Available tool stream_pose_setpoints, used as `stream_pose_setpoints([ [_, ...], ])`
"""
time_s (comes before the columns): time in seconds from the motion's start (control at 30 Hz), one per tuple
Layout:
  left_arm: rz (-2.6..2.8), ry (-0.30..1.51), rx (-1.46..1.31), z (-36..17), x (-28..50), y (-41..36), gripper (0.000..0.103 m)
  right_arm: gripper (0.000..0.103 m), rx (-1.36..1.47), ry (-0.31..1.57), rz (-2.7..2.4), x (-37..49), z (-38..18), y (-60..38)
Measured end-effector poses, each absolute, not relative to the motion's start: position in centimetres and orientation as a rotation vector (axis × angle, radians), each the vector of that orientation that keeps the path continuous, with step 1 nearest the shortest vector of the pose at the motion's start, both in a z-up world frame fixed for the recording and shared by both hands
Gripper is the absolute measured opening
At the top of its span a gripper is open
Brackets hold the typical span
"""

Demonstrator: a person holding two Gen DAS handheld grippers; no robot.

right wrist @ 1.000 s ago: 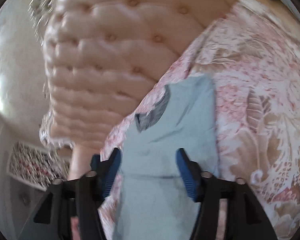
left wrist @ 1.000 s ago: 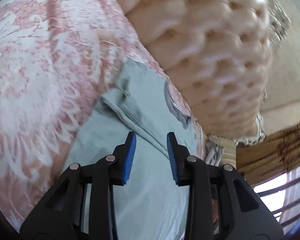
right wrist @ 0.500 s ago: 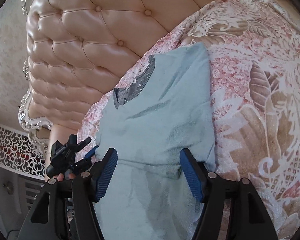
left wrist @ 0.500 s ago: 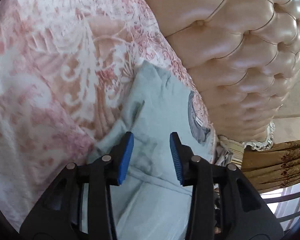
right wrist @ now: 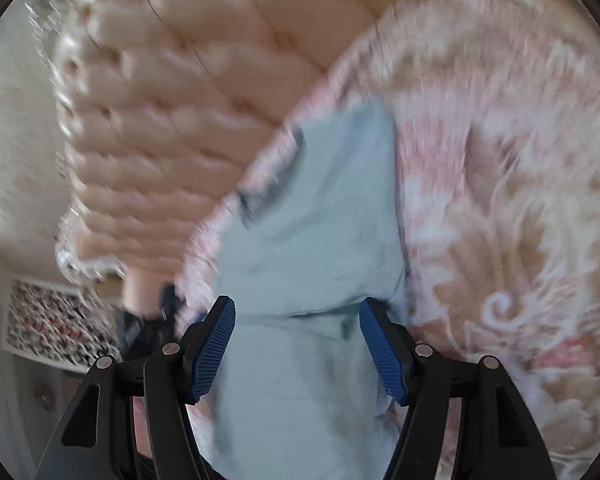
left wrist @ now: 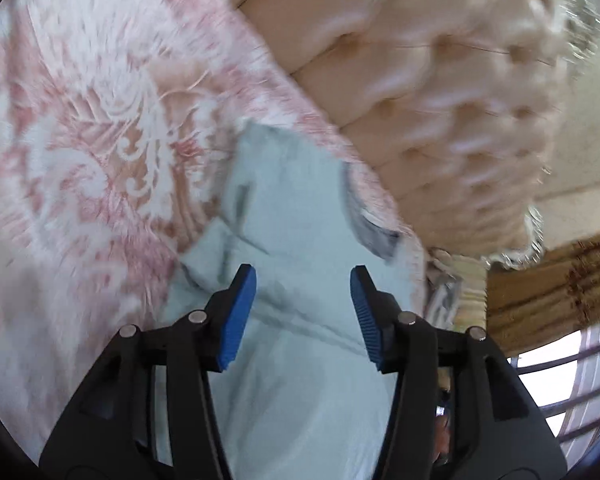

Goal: Fold clothes

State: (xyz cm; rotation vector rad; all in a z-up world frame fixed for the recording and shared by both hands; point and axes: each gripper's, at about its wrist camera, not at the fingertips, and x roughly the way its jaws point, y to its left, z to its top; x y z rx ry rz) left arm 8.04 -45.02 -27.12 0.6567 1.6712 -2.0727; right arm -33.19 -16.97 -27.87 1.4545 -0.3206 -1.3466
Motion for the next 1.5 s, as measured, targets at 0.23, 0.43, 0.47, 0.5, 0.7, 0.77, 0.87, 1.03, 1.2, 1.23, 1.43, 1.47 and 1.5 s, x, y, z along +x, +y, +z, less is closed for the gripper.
stream_pose_setpoints([
  [0.23, -2.129, 1.682, 0.638, -24.8, 19.0, -34.8, 0.06, 0.067, 1.427, -0.259, -1.308, -30.2, -27.1, -16.3],
  [0.43, -2.108, 1.765, 0.597, -26.2, 24.5, -29.3, 0.06, 0.057, 1.598, -0.431, -1.378, -30.5, -29.3, -15.0],
  [0.47, -2.105, 1.782, 0.588, -26.7, 25.0, -28.8, 0.06, 0.064, 1.58, -0.441, -1.403, -30.5, -28.7, -14.7],
  [0.5, -2.101, 1.798, 0.578, -27.1, 25.4, -28.3, 0.06, 0.071, 1.554, -0.396, -1.461, -30.4, -27.9, -14.8],
  [0.7, -2.051, 1.901, 0.511, -30.7, 28.1, -26.5, 0.06, 0.072, 1.494, -0.241, -1.624, -30.4, -25.8, -15.2],
  [0.77, -2.027, 1.94, 0.494, -31.6, 28.7, -26.7, 0.059, 0.072, 1.48, -0.226, -1.65, -31.1, -25.6, -12.8],
  [0.87, -2.008, 1.958, 0.493, -31.8, 29.0, -27.1, 0.059, 0.072, 1.485, -0.202, -1.677, -30.6, -25.7, -11.6],
  [1.03, -2.048, 1.833, 0.524, -30.4, 29.2, -27.4, 0.059, 0.072, 1.479, -0.276, -1.683, -27.8, -25.3, -8.4],
  [1.2, -2.188, 1.439, 0.771, -28.4, 26.2, -26.5, 0.059, 0.072, 1.429, -0.291, -1.746, -23.2, -24.8, -4.0],
  [1.23, -2.203, 1.379, 0.803, -28.2, 25.7, -26.2, 0.059, 0.072, 1.4, -0.272, -1.771, -22.1, -24.5, -3.2],
  [1.43, -2.212, 1.35, 0.87, -28.5, 25.7, -26.3, 0.036, 0.074, 1.404, -0.05, -1.863, -17.3, -24.5, 0.9],
  [1.47, -2.196, 1.375, 0.87, -28.9, 26.2, -26.6, 0.032, 0.074, 1.453, -0.031, -1.86, -17.2, -25.1, 1.4],
  [1.5, -2.183, 1.404, 0.864, -29.2, 26.6, -26.9, 0.027, 0.074, 1.481, -0.031, -1.844, -17.4, -25.6, 1.7],
])
